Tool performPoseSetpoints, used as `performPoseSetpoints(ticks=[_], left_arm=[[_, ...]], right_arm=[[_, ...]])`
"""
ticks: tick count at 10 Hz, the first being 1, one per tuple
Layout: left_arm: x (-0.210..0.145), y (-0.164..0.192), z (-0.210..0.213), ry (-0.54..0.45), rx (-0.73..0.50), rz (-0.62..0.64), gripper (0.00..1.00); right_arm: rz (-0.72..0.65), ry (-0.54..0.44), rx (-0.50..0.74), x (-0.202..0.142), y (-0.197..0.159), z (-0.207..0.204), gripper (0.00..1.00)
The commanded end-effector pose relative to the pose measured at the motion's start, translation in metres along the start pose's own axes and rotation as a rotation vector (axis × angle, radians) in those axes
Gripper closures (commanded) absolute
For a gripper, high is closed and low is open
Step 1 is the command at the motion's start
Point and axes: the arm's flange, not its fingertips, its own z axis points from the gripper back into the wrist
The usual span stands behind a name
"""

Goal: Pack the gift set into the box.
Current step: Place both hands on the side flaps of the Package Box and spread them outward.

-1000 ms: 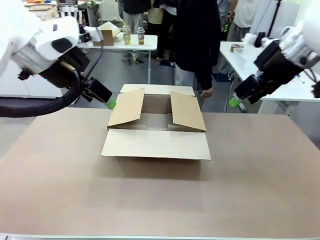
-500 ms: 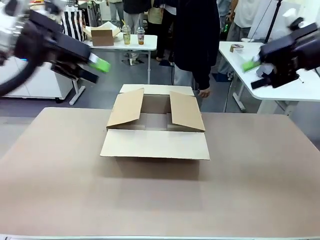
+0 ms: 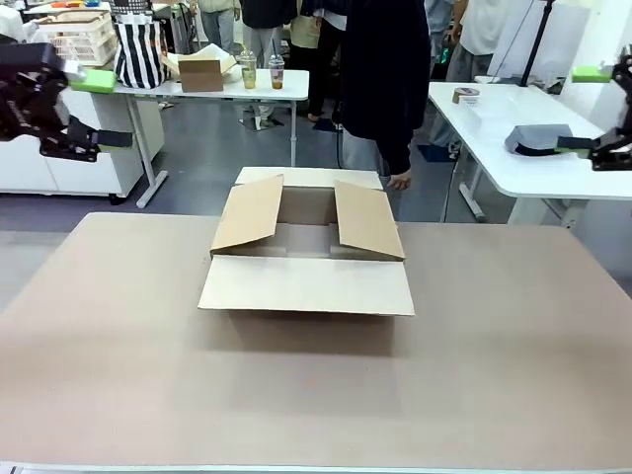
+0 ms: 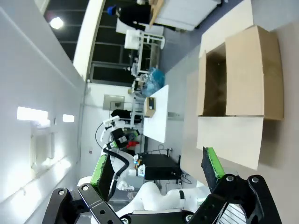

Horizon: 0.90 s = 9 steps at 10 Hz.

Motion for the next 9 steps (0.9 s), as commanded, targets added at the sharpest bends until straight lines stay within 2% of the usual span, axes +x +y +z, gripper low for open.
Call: performPoseSetpoints(ticks=[1, 9], left_arm=[[-0.0025, -0.0079, -0.0013, 0.021, -0.051, -0.028, 0.0], [-0.0054, -0.0088, 0.001, 0.036, -0.026, -0.005, 0.0]], right_arm=[[0.044, 0.056, -0.016, -0.0066, 0.0082, -0.0103, 0.0], [0.044, 0.056, -0.016, -0.0066, 0.0082, -0.0103, 0.0]])
